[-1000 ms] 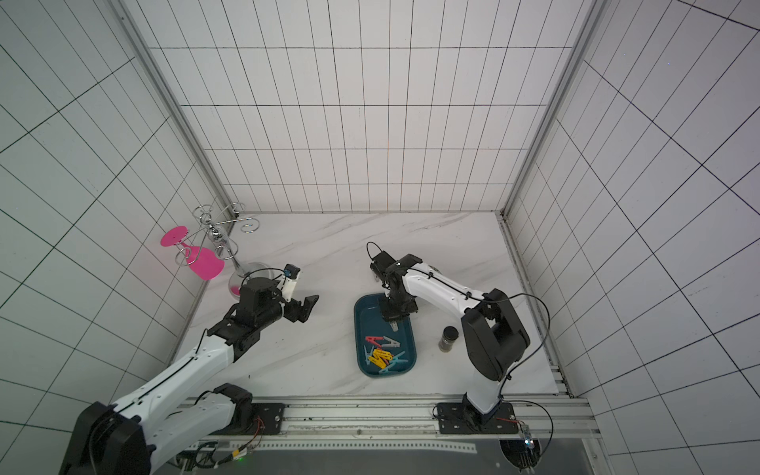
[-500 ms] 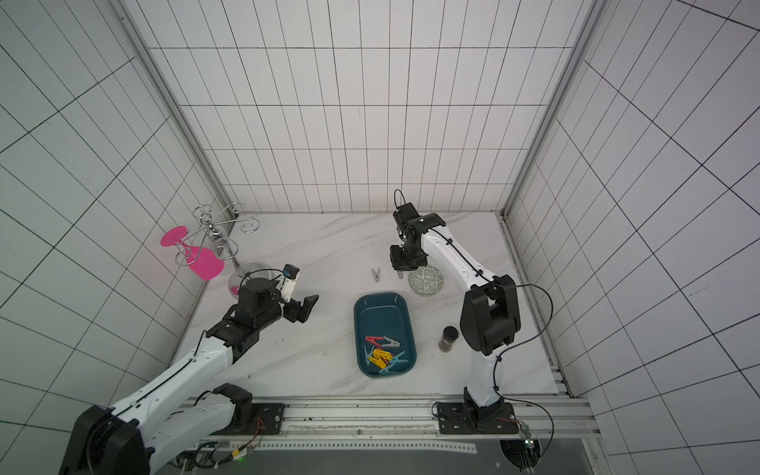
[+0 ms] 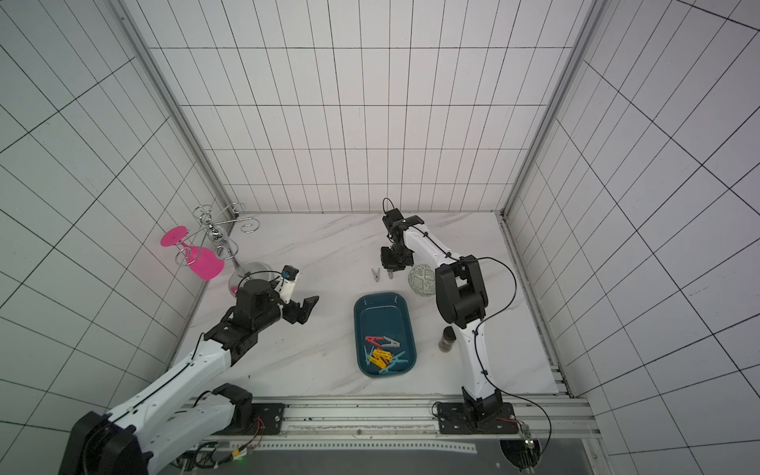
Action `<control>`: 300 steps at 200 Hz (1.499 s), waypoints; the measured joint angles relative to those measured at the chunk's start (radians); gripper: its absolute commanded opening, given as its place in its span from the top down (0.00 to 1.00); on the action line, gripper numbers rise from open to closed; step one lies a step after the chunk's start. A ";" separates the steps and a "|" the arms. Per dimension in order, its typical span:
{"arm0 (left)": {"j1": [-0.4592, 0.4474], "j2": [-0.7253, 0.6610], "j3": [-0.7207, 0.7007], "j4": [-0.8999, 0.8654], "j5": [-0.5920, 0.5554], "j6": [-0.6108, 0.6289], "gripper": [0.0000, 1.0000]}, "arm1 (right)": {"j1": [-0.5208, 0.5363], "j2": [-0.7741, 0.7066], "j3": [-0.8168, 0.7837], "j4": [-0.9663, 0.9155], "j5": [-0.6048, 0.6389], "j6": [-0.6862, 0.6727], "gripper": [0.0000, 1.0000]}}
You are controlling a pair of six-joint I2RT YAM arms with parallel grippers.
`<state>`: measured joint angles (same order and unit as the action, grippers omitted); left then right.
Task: Take the clothespins out of the storage box
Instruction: Place the clothespin at the center of the board, then pick up the clothespin from the storage box.
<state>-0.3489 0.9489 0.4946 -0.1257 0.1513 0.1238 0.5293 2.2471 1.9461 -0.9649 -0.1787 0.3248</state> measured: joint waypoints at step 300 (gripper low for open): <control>0.000 0.007 -0.015 0.003 0.000 0.000 0.05 | 0.130 -0.531 -0.529 0.040 -0.151 -0.480 0.66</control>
<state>-0.3489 0.9558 0.4797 -0.1230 0.1509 0.1238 0.6594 1.7157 1.4174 -0.9249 -0.3302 -0.1555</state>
